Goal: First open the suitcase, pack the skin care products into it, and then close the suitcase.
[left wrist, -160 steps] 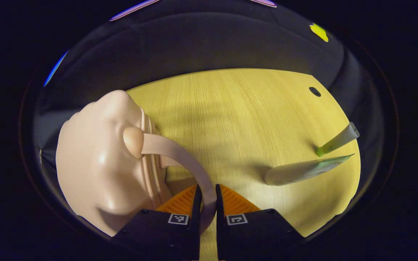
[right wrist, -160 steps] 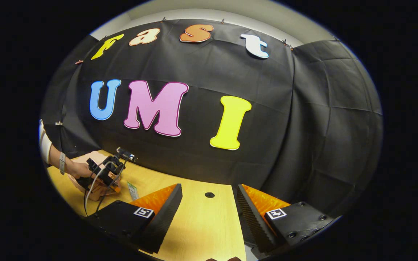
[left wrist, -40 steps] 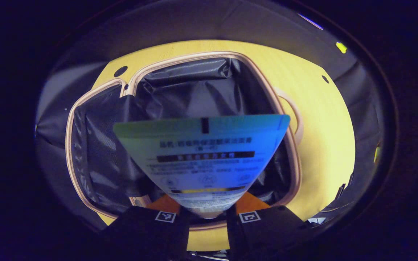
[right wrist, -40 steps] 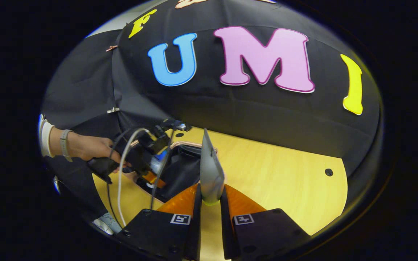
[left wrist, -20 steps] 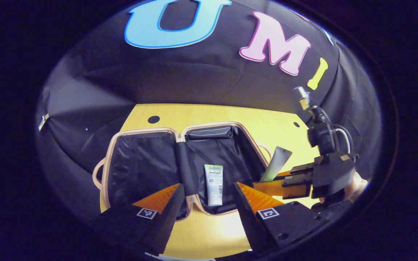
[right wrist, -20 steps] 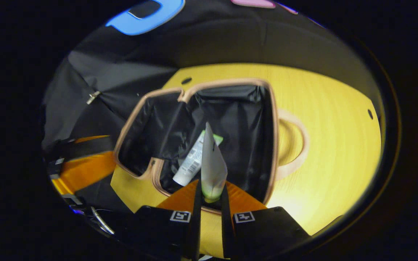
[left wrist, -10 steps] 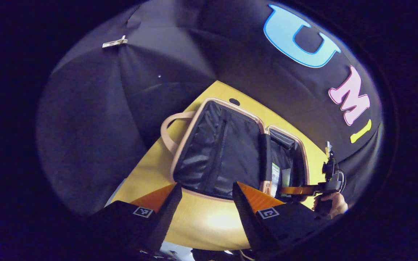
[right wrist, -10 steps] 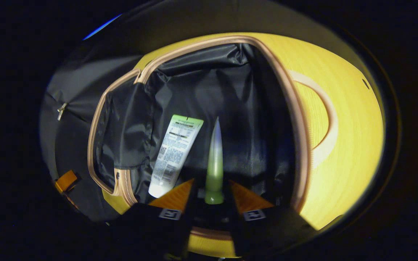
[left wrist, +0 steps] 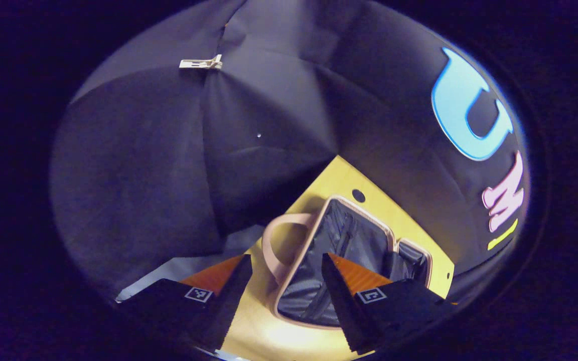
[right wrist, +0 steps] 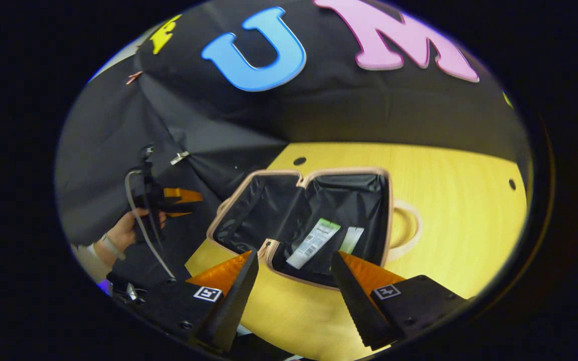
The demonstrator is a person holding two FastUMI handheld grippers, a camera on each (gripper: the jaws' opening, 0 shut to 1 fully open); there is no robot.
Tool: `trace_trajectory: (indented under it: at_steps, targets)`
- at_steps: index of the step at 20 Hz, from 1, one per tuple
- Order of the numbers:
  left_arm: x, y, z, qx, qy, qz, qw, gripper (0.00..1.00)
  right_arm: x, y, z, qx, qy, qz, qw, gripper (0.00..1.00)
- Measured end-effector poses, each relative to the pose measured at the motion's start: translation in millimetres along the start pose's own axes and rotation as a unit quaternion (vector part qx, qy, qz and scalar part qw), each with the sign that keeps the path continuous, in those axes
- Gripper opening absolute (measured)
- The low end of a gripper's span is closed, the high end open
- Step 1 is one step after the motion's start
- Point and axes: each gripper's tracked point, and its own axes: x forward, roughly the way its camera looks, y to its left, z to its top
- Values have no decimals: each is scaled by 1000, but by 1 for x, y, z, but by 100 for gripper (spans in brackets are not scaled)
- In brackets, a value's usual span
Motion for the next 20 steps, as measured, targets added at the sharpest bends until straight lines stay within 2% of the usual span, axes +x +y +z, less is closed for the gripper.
trace_trajectory:
  at_steps: [3,5,7,10,14,15,16,17,19,20]
  targets:
    - [48,23,0,3,43,31,999,89,-52,11,43,8,-74,26,997,93]
    - [77,32,-14,11,71,44,996,89,-76,-3,52,-2,-91,6,996,93]
    - [99,30,-25,20,83,44,995,89,-97,-20,54,-13,-96,-29,995,92]
    - [126,31,-38,48,109,59,991,89,-123,-28,56,-1,-103,-57,993,93]
    - [155,53,-56,109,137,117,978,89,-136,-46,37,15,-86,-86,992,93]
    - [156,48,-60,102,145,103,979,67,-139,-45,38,12,-86,-88,992,93]
    - [159,43,-54,99,126,108,981,45,-141,-44,38,4,-88,-88,992,93]
    - [156,41,-59,110,133,118,978,23,-144,-45,36,-6,-88,-90,992,93]
    - [152,34,-53,150,120,126,973,17,-146,-44,36,-23,-88,-92,992,93]
    - [147,23,-44,159,105,115,975,14,-146,-41,37,-30,-89,-89,992,93]
